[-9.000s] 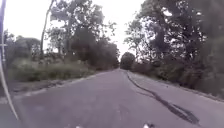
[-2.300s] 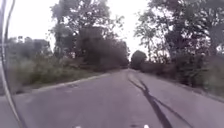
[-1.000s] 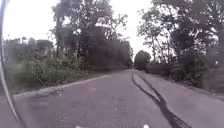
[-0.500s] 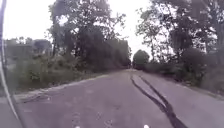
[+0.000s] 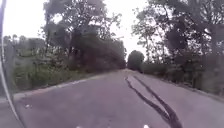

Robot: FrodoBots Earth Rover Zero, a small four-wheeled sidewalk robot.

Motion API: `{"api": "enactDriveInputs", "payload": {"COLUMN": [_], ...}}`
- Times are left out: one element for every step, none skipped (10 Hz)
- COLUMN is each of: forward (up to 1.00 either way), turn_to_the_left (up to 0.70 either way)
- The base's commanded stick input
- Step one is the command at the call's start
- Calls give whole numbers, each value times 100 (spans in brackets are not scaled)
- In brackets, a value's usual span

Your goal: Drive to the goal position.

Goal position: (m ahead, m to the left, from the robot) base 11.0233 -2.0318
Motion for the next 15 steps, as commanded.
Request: {"api": "enactDriveInputs", "payload": {"forward": [70, 70, 70, 70, 70, 70, 70, 70, 70, 70, 70, 70, 70, 70, 70], "turn_to_the_left": [0, 0, 0, -14, -30, -11, 0, 0, 0, 0, 0, 0, 0, 0, 0]}}
